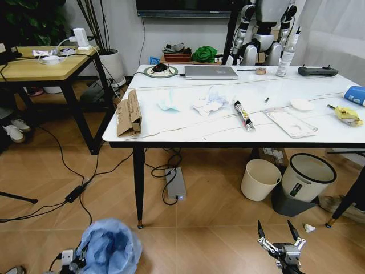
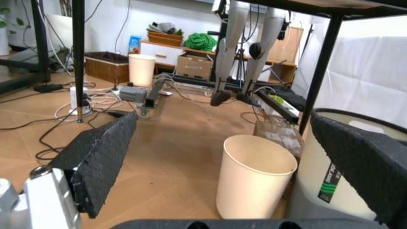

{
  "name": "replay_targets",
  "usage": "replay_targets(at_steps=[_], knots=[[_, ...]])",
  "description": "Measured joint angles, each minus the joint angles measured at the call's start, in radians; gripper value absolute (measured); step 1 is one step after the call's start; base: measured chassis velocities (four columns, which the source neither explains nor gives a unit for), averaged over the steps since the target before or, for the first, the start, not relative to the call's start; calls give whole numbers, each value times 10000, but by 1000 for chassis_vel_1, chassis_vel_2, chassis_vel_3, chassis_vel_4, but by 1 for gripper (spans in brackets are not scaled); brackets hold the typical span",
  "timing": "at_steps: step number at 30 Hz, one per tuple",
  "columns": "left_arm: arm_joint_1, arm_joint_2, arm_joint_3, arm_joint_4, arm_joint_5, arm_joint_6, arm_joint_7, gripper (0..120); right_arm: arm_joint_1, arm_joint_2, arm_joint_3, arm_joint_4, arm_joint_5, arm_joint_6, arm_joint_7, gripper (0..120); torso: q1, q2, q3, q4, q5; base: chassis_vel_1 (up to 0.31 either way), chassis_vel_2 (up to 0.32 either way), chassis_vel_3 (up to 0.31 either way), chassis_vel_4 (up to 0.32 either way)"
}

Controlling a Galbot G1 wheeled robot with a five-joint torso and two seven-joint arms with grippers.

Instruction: Pick up the trash bin and place the trash from the table into it.

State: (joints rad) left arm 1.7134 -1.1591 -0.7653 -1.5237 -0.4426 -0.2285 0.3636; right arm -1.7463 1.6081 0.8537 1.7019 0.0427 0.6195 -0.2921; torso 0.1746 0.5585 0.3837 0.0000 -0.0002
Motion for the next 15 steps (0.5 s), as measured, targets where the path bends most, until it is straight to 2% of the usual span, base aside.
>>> replay_targets(at_steps=[1,3,5,8,9,13,15], knots=[[0,0,0,0,0,0,0,0,0,0,0,0,0,0,0,100,0,0,0,0,0,0,0,0,0],[352,68,13,-625,-124,-10,29,0,-5,0,-42,41,-18,-34,0,100,0,1,0,-1,8,0,0,0,0],[660,100,75,-1190,-265,30,32,0,-28,0,-57,108,-30,-65,0,100,0,1,0,-1,0,0,0,0,0],[1136,99,236,-2203,-662,445,-31,0,-64,0,-23,162,-38,-92,0,100,0,2,0,-1,3,0,0,0,0],[1136,99,236,-2203,-662,445,-31,0,-64,0,-23,162,-38,-92,0,100,0,2,0,-1,3,0,0,0,0],[1842,61,656,-3692,-1332,1461,-653,0,-113,0,72,221,-39,-106,1,100,27,63,34,0,4,0,0,0,0],[2210,70,915,-4654,-1745,2179,-1280,0,-157,0,120,259,-39,-107,3,100,71,168,89,-3,3,0,0,0,0]])
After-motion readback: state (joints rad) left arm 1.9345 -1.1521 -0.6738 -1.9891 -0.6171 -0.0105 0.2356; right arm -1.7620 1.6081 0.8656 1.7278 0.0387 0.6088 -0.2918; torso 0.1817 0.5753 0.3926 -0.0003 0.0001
